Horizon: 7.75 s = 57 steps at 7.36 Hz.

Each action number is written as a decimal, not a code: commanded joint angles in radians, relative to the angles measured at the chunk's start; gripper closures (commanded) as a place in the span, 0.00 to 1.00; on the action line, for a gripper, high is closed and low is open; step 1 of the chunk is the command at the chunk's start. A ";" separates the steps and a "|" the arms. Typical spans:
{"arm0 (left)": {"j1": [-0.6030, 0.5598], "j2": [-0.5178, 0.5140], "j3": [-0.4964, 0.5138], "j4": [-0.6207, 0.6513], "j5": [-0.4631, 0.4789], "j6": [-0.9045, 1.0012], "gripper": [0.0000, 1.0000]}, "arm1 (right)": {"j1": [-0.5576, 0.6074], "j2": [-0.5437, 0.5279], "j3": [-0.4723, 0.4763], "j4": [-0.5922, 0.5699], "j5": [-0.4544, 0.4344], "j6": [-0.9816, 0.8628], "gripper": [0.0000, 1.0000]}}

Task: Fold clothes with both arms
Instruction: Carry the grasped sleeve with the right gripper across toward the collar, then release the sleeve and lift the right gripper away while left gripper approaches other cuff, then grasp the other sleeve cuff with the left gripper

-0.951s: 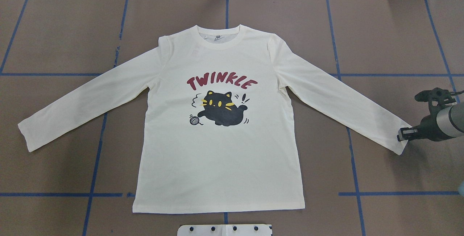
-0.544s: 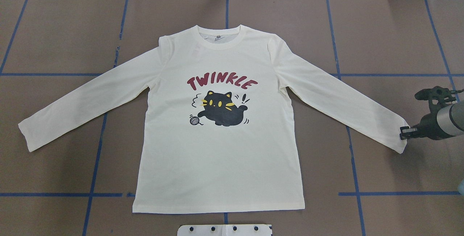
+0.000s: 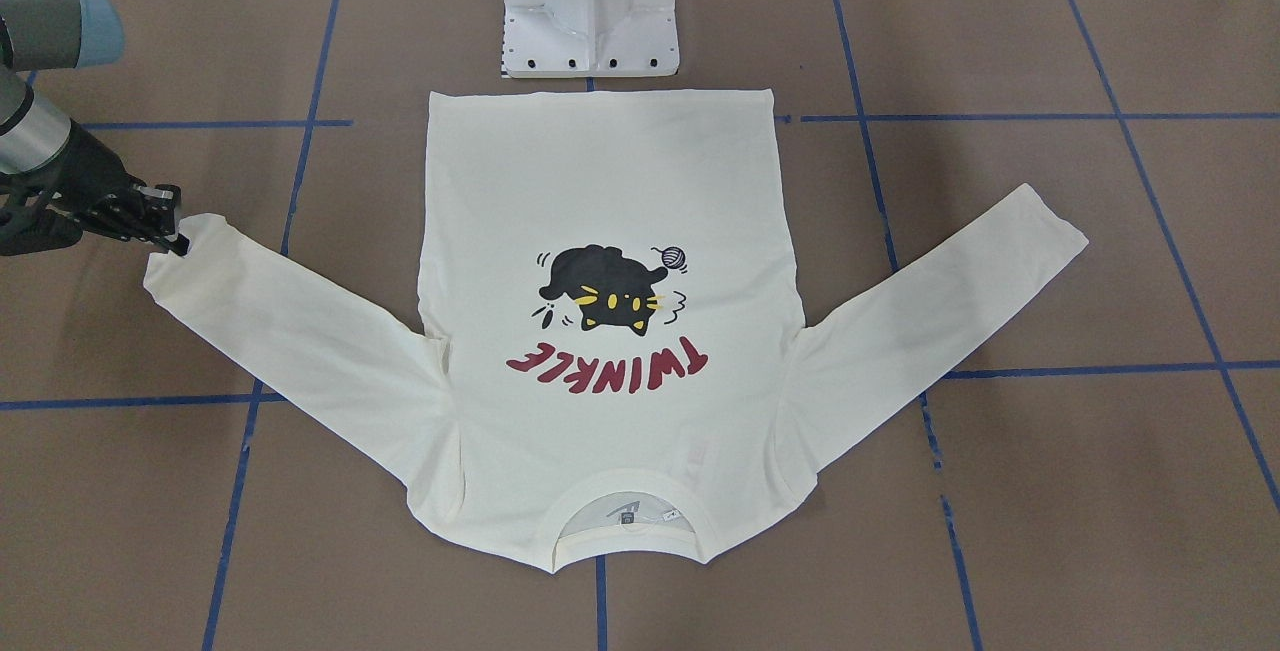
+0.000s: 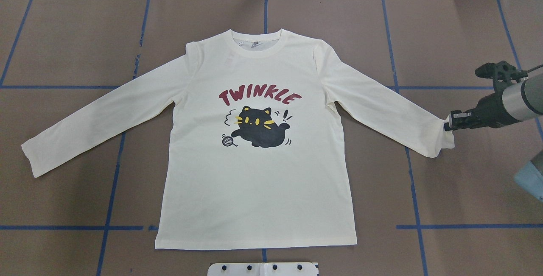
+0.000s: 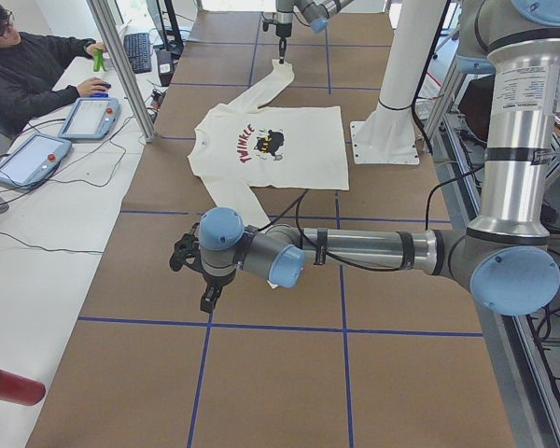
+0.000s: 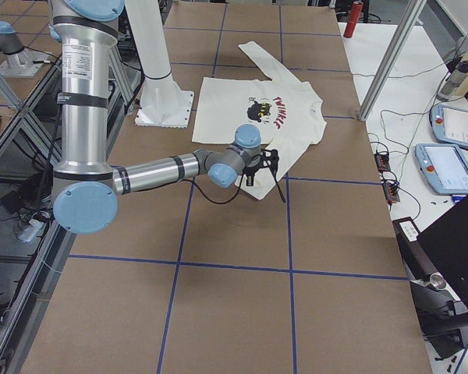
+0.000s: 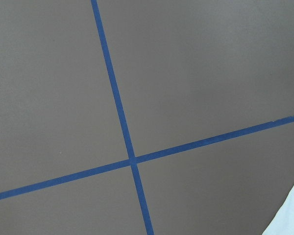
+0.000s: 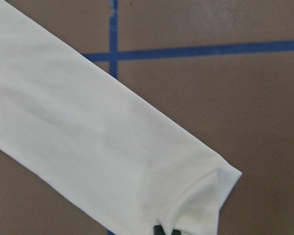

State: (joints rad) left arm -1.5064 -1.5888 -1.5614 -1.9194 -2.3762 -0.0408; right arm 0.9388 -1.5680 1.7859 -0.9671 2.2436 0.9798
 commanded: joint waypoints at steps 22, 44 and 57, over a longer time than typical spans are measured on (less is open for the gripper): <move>0.075 0.027 0.009 -0.229 0.041 -0.426 0.00 | -0.379 1.212 -0.701 -0.270 -0.452 0.215 0.00; 0.811 0.313 -0.151 -0.540 0.626 -1.383 0.34 | -0.044 0.661 -0.065 -0.780 -0.137 -0.196 0.00; 0.813 0.314 -0.152 -0.524 0.629 -1.393 0.01 | -0.043 0.663 -0.056 -0.783 -0.137 -0.194 0.00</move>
State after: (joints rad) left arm -0.6935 -1.2749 -1.7145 -2.4465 -1.7479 -1.4344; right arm 0.8958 -0.9050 1.7303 -1.7503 2.1062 0.7854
